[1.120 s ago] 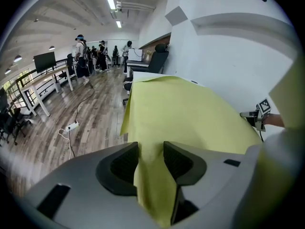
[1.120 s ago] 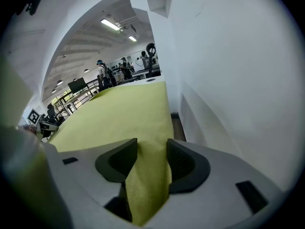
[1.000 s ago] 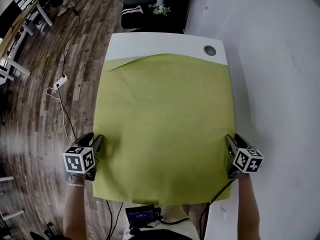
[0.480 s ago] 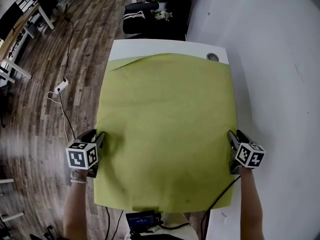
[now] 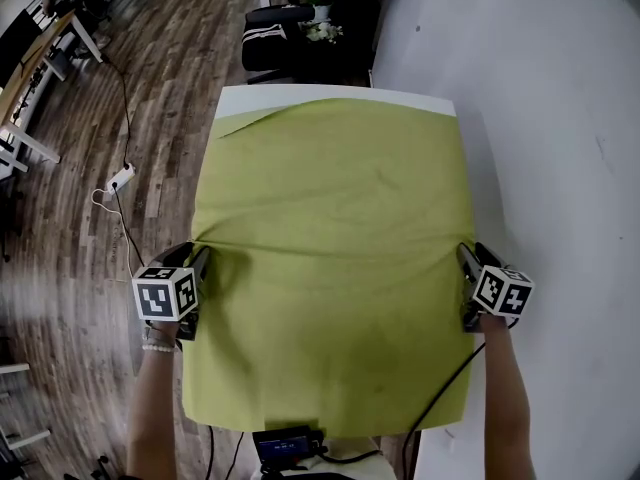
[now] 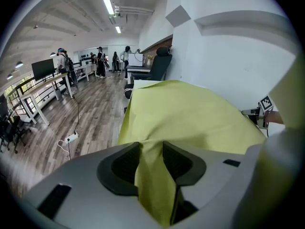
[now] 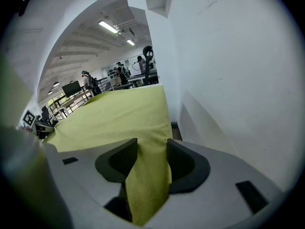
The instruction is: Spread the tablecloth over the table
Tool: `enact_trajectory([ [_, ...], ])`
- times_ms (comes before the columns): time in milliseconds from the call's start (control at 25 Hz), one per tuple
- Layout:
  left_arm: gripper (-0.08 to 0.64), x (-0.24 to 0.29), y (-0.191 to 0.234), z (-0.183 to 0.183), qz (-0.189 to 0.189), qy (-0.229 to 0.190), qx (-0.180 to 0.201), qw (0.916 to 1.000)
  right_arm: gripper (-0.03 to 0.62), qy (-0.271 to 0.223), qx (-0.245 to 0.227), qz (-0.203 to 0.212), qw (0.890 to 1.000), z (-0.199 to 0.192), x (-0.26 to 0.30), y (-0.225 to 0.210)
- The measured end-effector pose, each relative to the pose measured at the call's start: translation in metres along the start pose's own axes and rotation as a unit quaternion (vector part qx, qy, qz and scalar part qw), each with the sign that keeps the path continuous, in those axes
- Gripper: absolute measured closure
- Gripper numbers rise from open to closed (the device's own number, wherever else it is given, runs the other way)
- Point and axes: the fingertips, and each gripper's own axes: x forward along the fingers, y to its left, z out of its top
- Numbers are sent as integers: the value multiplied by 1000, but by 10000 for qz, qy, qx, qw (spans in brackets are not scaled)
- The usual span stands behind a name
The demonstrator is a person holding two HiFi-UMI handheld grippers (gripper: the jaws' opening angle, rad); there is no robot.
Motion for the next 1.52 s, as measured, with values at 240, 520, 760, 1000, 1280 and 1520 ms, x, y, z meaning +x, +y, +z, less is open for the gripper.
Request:
enact_trajectory([
  [240,391,7,1,13,-16,73,206,9998,380,42,-10,47,10000,11,9,-1],
  [520,402,-5,22,58,-36,-467,92,9989,393,-345,-13,221,9992,40,-3,-7],
  [760,376,44,33,90,-71,-330,50,9994,383,-214,-119,140,9996,65,37,-15],
  [1000,361,75,33,97,-185,-245,15,9995,380,-72,34,210,9997,66,63,-10],
  [1280,367,100,40,129,-170,-366,-108,9991,382,-104,133,250,9995,81,76,-10],
  [1520,359,107,43,141,-354,-352,-197,9986,383,-185,228,166,9994,94,81,-9],
])
